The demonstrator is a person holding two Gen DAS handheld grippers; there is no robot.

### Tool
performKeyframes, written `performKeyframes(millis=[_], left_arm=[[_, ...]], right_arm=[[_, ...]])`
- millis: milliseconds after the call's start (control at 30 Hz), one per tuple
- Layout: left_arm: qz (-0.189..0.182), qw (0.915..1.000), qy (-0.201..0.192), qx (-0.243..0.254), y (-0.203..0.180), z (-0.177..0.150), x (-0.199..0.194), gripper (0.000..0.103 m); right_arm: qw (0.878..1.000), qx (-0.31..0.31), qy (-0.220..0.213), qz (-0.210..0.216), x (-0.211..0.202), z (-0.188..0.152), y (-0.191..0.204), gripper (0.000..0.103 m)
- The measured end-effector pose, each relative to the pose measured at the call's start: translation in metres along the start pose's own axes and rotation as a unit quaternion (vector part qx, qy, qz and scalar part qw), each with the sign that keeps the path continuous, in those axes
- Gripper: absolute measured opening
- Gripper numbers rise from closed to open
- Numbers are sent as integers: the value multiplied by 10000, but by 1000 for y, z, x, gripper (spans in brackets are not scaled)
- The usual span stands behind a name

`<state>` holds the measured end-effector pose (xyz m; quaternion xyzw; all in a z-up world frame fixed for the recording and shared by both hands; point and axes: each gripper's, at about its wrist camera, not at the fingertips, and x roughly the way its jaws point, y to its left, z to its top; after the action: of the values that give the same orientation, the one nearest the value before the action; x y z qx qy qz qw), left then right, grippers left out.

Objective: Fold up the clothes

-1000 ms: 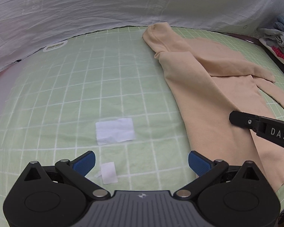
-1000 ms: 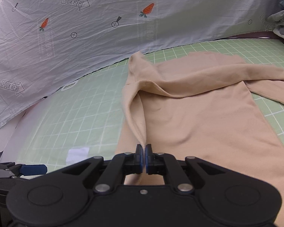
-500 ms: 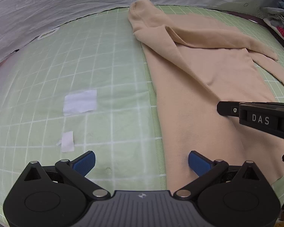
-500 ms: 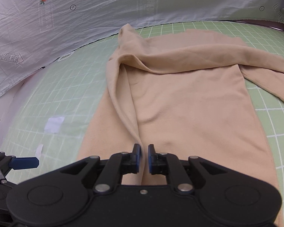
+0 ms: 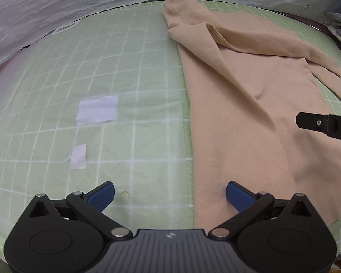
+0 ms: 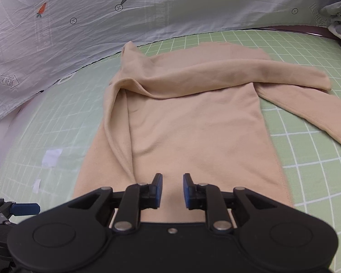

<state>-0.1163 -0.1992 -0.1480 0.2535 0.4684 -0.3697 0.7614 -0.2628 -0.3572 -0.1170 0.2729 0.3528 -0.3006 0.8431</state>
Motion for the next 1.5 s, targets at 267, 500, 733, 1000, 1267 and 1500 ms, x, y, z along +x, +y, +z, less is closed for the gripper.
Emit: performKeyframes(millis=[267, 500, 733, 1000, 1267, 1500], left_arm=[[49, 9989, -297, -364, 13, 34, -2, 103], [23, 9962, -534, -682, 26, 87, 10, 103], [-273, 9929, -893, -734, 29, 167, 33, 103], [-700, 9871, -988, -1048, 36, 262, 83, 101], [-883, 9849, -538, -1388, 33, 303, 128, 75], [-921, 9875, -427, -1206, 21, 311, 131, 11]], right_arm=[[9968, 494, -362, -519, -6, 17, -43, 33], [9855, 1087, -736, -1072, -7, 35, -96, 37], [9669, 1630, -1029, -1669, 5, 75, -162, 42], [9609, 1801, -895, -1905, 40, 125, -216, 49], [9748, 1429, -497, -1641, 74, 150, -228, 50], [9797, 1143, -708, -1487, 65, 152, -222, 7]])
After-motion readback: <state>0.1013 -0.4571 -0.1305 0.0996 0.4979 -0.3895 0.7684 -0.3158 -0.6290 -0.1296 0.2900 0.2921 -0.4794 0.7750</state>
